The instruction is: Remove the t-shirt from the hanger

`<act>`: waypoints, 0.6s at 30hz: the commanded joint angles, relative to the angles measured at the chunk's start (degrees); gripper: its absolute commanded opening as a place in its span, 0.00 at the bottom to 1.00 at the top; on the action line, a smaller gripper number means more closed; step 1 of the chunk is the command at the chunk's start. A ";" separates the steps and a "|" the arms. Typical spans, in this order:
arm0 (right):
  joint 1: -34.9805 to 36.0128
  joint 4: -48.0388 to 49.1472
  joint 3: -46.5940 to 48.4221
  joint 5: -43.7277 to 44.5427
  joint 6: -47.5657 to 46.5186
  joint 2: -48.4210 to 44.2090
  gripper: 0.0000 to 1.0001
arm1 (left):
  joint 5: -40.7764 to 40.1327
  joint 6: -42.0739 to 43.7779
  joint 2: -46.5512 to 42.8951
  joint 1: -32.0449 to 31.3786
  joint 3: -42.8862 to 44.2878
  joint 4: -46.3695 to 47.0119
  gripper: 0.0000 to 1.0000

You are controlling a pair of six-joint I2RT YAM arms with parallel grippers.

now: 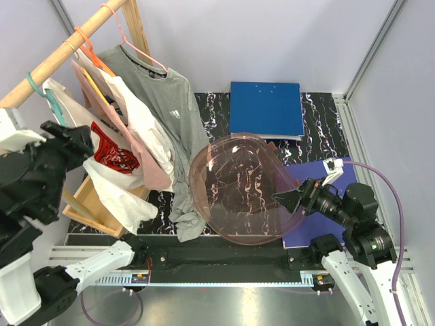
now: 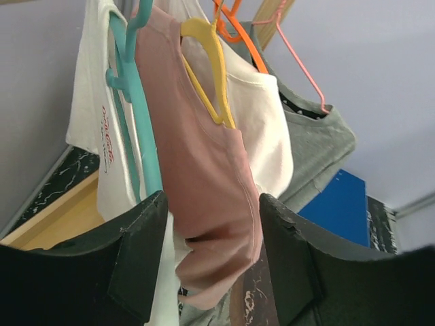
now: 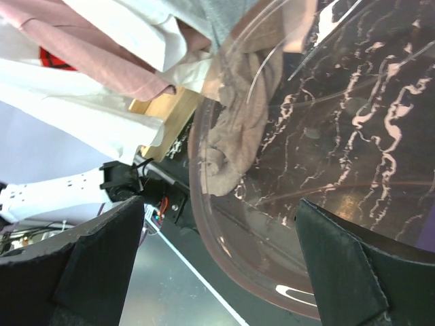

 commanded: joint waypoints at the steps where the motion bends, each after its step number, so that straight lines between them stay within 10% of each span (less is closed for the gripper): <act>1: -0.10 4.15 2.50 -4.79 0.57 0.42 1.00 | -9.67 -0.35 2.68 -0.26 2.81 2.52 0.57; 15: -0.19 4.67 1.45 -8.14 1.18 1.30 1.00 | -14.25 4.65 -3.38 -0.26 -5.89 9.73 0.55; 18: -0.28 4.76 1.19 -9.28 1.62 0.86 1.00 | -16.62 5.36 -3.12 -0.26 -6.07 9.29 0.40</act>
